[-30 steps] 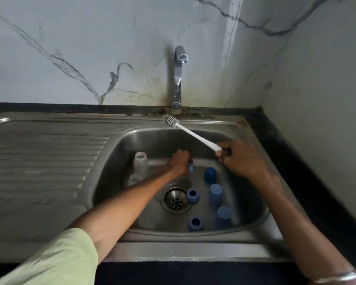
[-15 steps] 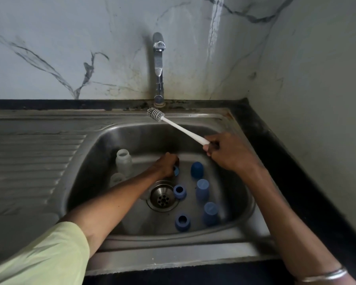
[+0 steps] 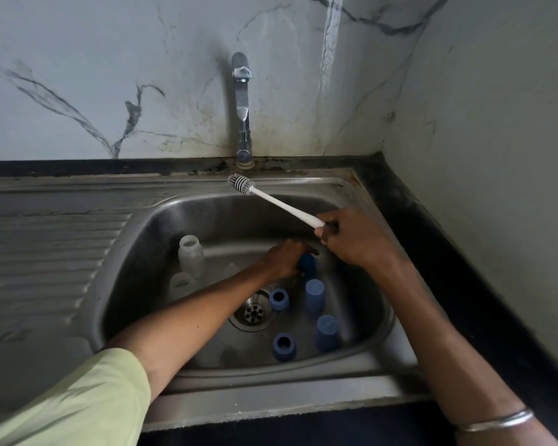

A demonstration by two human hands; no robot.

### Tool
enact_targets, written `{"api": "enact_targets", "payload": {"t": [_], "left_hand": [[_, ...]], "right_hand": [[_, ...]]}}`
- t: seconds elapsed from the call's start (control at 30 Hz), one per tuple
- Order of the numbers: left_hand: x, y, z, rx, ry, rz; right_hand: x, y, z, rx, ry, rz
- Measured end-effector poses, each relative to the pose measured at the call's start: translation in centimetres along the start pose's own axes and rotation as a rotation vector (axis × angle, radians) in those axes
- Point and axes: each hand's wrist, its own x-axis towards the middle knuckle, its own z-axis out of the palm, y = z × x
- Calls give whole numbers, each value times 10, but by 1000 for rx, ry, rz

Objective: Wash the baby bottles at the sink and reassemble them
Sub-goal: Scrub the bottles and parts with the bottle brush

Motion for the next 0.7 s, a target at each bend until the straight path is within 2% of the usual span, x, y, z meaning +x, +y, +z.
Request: {"api": "enact_targets", "payload": {"t": [0.17, 0.43, 0.7], "left_hand": [[3, 0, 10, -44, 18, 18], [-23, -3, -50, -289, 304, -107], [-88, -29, -102, -413, 514, -236]], "right_hand": [[0, 3, -3, 26, 14, -11], [4, 9, -5, 25, 82, -56], [7, 8, -1, 12, 9, -76]]}}
